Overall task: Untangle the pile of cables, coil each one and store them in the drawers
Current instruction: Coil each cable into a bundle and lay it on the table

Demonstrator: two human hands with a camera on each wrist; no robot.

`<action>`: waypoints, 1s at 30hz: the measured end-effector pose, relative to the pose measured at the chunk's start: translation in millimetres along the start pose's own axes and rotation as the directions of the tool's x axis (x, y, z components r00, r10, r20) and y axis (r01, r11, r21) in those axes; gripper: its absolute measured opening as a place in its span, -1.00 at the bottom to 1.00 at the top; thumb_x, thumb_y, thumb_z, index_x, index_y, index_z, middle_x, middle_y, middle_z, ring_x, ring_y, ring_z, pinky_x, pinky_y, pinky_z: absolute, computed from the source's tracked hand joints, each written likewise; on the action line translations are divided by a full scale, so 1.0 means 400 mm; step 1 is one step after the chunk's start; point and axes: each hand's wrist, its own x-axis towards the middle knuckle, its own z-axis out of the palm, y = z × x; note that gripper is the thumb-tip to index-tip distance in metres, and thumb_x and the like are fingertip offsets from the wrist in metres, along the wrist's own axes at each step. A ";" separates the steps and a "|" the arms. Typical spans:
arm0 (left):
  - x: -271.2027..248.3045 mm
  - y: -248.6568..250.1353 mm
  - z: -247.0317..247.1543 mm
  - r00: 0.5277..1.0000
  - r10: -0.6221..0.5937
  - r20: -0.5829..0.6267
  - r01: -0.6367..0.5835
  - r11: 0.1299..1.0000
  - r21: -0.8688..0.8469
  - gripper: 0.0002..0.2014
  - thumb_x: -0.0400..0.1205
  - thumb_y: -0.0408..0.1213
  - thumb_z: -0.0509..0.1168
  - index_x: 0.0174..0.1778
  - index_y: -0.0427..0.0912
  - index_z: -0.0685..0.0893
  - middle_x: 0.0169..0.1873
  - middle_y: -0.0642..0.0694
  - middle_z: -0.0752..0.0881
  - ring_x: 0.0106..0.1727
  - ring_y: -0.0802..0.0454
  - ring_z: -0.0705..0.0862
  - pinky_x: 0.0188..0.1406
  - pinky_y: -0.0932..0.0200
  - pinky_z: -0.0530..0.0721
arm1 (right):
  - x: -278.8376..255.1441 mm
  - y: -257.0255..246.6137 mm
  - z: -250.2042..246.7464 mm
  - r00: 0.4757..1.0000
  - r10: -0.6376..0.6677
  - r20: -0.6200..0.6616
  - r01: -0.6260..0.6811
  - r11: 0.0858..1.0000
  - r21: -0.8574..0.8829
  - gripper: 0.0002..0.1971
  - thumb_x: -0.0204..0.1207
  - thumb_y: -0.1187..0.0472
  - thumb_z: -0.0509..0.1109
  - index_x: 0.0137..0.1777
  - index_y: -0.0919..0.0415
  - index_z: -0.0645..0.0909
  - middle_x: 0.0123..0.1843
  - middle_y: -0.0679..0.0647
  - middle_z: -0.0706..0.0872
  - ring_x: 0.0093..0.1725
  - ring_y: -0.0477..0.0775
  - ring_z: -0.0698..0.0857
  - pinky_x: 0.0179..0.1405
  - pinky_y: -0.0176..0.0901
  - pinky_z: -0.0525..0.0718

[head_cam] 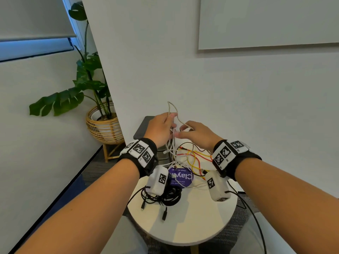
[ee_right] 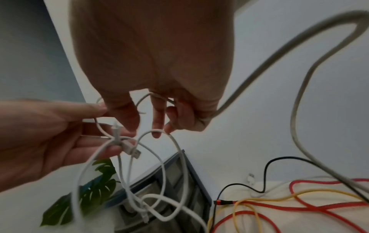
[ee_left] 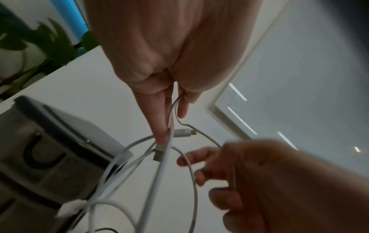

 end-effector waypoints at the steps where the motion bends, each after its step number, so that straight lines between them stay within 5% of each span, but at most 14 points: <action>1: -0.001 0.003 0.006 0.999 -0.011 0.030 0.011 1.000 -0.021 -0.66 0.85 -0.01 0.10 0.45 0.08 0.67 0.09 -0.18 0.79 0.06 -0.18 0.83 0.07 -0.18 0.85 | 0.001 -0.003 0.006 1.000 -0.026 0.009 0.026 0.999 -0.028 -0.55 0.46 -0.17 0.56 0.17 0.13 0.65 0.03 -0.01 0.67 -0.03 -0.01 0.63 -0.07 -0.05 0.57; 5: -0.001 0.015 0.016 0.993 -0.038 0.115 0.053 0.991 -0.123 -0.66 0.85 0.01 0.10 0.48 0.13 0.63 0.24 -0.23 0.71 0.18 -0.25 0.78 0.15 -0.14 0.83 | 0.009 0.016 0.025 0.994 -0.070 -0.084 0.045 0.963 -0.266 -0.75 0.43 0.04 0.58 -0.10 0.04 0.54 -0.18 -0.01 0.61 -0.21 0.04 0.59 -0.36 -0.20 0.38; 8: 0.004 0.005 0.005 0.994 -0.054 0.095 0.058 0.997 -0.041 -0.62 0.87 -0.05 0.07 0.57 0.02 0.57 0.23 -0.20 0.72 0.11 -0.17 0.81 0.08 -0.10 0.85 | 0.010 0.027 0.010 0.991 -0.037 -0.127 0.012 0.981 -0.192 -0.85 0.54 0.11 0.53 -0.21 0.03 0.62 -0.27 -0.06 0.67 -0.27 -0.04 0.61 -0.36 -0.25 0.41; 11: 0.005 -0.012 -0.008 0.994 -0.091 0.064 0.094 0.994 -0.052 -0.61 0.88 -0.11 0.06 0.58 -0.09 0.55 0.17 -0.22 0.74 0.04 -0.15 0.85 -0.05 0.01 0.87 | 0.013 0.044 -0.003 0.979 0.040 -0.202 -0.054 0.996 -0.069 -0.81 0.58 0.12 0.51 -0.17 0.25 0.78 -0.27 0.12 0.82 -0.29 0.03 0.69 -0.28 -0.17 0.58; 14: 0.007 -0.014 -0.016 0.995 -0.092 -0.024 0.091 0.993 -0.070 -0.63 0.88 -0.12 0.04 0.52 -0.11 0.59 0.11 -0.21 0.76 0.02 -0.10 0.83 -0.14 0.14 0.83 | 0.021 0.068 -0.006 0.962 0.104 -0.253 -0.123 0.990 -0.062 -0.81 0.53 0.16 0.53 0.01 0.28 0.79 -0.08 0.19 0.85 -0.06 0.17 0.77 -0.03 -0.04 0.69; 16: 0.012 -0.013 -0.021 0.996 -0.023 -0.088 0.022 1.000 -0.013 -0.62 0.88 -0.11 0.02 0.45 -0.10 0.65 0.03 -0.14 0.80 -0.01 0.06 0.77 -0.14 0.19 0.74 | 0.022 0.075 -0.004 0.961 0.154 -0.231 -0.175 0.982 -0.072 -0.58 0.50 0.10 0.59 0.30 0.23 0.67 0.20 0.11 0.75 0.18 0.19 0.72 0.16 -0.02 0.66; 18: 0.014 -0.007 -0.026 0.991 0.032 -0.132 -0.027 0.999 0.043 -0.63 0.88 -0.11 0.02 0.31 -0.07 0.74 -0.12 -0.04 0.81 -0.13 0.11 0.72 -0.16 0.20 0.61 | 0.023 0.073 -0.005 0.955 0.221 -0.198 -0.222 0.975 0.017 -0.33 0.48 0.13 0.63 0.53 0.16 0.45 0.24 0.08 0.57 0.24 0.19 0.65 0.19 -0.02 0.64; 21: 0.007 0.002 -0.043 0.996 0.011 -0.094 -0.019 0.996 -0.085 -0.64 0.86 -0.17 0.10 0.04 -0.14 0.82 -0.44 0.01 0.56 -0.34 0.02 0.56 -0.16 0.05 0.63 | 0.034 0.059 -0.017 0.953 0.238 -0.188 -0.197 0.957 0.211 -0.33 0.48 0.27 0.57 0.54 0.05 0.38 0.17 0.14 0.55 0.06 0.16 0.59 -0.07 -0.05 0.58; 25: -0.015 0.027 -0.083 0.995 0.013 0.096 0.035 0.878 -0.477 -0.51 0.88 0.00 0.03 0.02 -0.27 0.76 -0.52 0.01 0.23 -0.49 0.08 0.18 -0.44 0.15 0.35 | 0.041 0.025 -0.061 0.957 0.222 -0.187 -0.137 0.913 0.383 -0.78 0.64 0.27 0.30 0.24 0.08 0.52 -0.05 0.13 0.53 -0.32 0.03 0.43 -0.53 -0.20 0.37; 27: -0.024 0.043 -0.103 0.990 0.059 0.132 0.017 0.857 -0.515 -0.51 0.88 -0.02 0.02 0.18 -0.30 0.75 -0.51 -0.03 0.28 -0.52 0.07 0.21 -0.47 0.18 0.42 | 0.027 0.003 -0.086 0.971 0.215 -0.104 -0.153 0.895 0.420 -0.90 0.69 0.21 0.22 0.14 0.14 0.53 -0.19 0.09 0.46 -0.41 -0.02 0.31 -0.58 -0.24 0.27; 30: -0.041 0.064 -0.126 0.974 0.079 0.213 0.034 0.876 -0.482 -0.62 0.84 -0.25 0.07 0.32 -0.36 0.72 -0.39 -0.12 0.56 -0.42 0.00 0.56 -0.22 0.11 0.71 | -0.004 -0.033 -0.124 0.978 0.164 0.131 -0.207 0.850 0.483 -0.79 0.71 0.06 0.23 0.06 0.20 0.58 -0.33 0.03 0.38 -0.46 -0.05 0.24 -0.63 -0.28 0.20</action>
